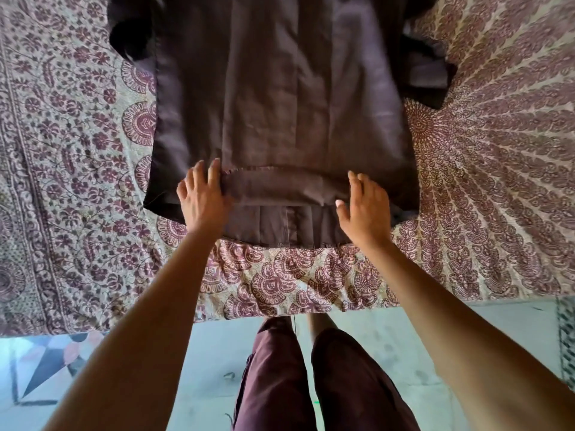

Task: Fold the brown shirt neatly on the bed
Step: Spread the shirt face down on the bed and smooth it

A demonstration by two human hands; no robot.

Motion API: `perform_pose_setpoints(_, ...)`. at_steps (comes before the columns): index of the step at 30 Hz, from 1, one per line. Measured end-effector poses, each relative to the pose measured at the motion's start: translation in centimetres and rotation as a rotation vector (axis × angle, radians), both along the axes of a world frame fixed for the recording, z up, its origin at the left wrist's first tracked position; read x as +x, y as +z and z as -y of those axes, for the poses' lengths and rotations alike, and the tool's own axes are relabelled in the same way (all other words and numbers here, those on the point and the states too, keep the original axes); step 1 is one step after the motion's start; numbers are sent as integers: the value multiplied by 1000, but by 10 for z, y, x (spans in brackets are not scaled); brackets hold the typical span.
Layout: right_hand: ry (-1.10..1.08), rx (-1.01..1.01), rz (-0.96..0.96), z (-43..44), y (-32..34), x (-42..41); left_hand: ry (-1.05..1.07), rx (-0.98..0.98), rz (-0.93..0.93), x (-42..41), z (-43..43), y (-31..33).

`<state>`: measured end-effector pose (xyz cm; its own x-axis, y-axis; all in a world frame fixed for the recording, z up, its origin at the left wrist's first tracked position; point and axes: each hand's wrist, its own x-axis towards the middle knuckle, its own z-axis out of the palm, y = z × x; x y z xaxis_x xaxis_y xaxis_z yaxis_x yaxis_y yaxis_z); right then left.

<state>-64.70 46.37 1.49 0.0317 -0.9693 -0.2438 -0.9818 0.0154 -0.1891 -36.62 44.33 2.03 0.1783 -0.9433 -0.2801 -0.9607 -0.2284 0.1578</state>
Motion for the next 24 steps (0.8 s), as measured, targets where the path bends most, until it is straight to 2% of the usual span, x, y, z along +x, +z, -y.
perform_pose_setpoints(3, -66, 166, 17, 20, 0, 2, 32, 175, 43, 20, 19, -3)
perform_pose_setpoints(6, -22, 99, 104, 17, 4, 1, 14, 318, -21, 28, 25, 7)
perform_pose_setpoints(10, 270, -40, 66, -23, -1, -16, -176, 268, -55, 37, -9, 19)
perform_pose_setpoints(13, 290, 31, 37, -58, -10, -29, -258, 314, -33, 57, -47, 5)
perform_pose_setpoints(16, 283, 84, 13, -65, -16, -34, -232, 330, -38, 69, -64, -8)
perform_pose_setpoints(19, 384, 40, 23, -57, -10, -38, -161, 265, -82, 67, -59, -9)
perform_pose_setpoints(21, 404, 1, 43, -50, -5, -37, -131, 115, -163, 63, -54, -7)
perform_pose_setpoints(24, 379, -45, 27, -41, -5, -23, -187, -35, -86, 47, -48, -6)
